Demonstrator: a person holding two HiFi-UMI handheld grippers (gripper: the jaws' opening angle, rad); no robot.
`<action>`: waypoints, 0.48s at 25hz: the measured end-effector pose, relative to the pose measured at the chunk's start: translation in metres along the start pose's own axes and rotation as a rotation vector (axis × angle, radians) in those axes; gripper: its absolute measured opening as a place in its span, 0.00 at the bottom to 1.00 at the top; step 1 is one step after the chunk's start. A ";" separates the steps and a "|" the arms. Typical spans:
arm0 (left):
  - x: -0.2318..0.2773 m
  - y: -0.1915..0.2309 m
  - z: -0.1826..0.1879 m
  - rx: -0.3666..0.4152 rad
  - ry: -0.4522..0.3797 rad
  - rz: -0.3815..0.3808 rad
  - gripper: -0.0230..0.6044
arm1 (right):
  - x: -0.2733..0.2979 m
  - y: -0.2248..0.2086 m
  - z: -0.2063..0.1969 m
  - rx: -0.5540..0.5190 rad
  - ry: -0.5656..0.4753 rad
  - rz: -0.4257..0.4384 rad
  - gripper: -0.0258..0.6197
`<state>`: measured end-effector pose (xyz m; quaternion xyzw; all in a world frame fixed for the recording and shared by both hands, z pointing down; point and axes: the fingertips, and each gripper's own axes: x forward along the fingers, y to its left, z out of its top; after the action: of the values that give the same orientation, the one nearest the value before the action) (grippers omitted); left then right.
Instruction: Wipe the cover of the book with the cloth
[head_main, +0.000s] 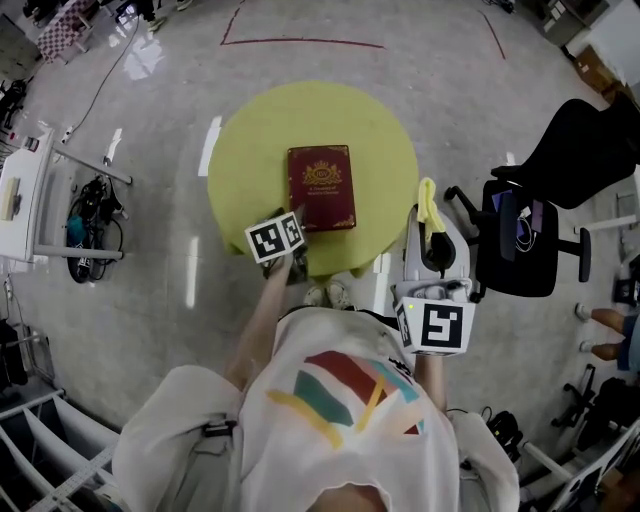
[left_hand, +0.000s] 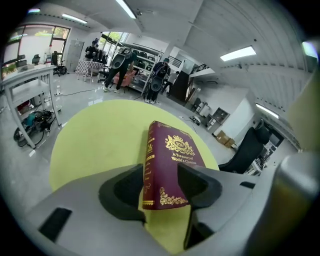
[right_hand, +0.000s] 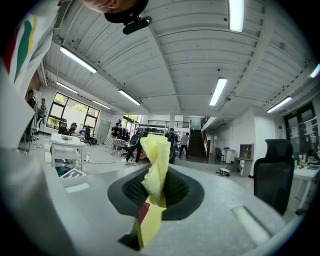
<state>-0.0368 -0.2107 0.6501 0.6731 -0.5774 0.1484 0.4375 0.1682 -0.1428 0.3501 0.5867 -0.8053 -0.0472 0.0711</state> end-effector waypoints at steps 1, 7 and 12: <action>0.001 0.002 -0.004 0.001 0.015 0.003 0.39 | -0.001 0.000 -0.001 0.001 0.003 -0.002 0.09; 0.004 0.010 -0.015 0.015 0.072 0.039 0.22 | -0.002 0.002 -0.004 0.003 0.019 -0.005 0.09; 0.008 0.008 -0.016 0.038 0.098 0.013 0.19 | -0.003 0.004 -0.006 0.005 0.028 -0.005 0.09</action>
<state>-0.0365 -0.2036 0.6685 0.6697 -0.5567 0.1948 0.4513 0.1659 -0.1388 0.3565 0.5896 -0.8028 -0.0372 0.0807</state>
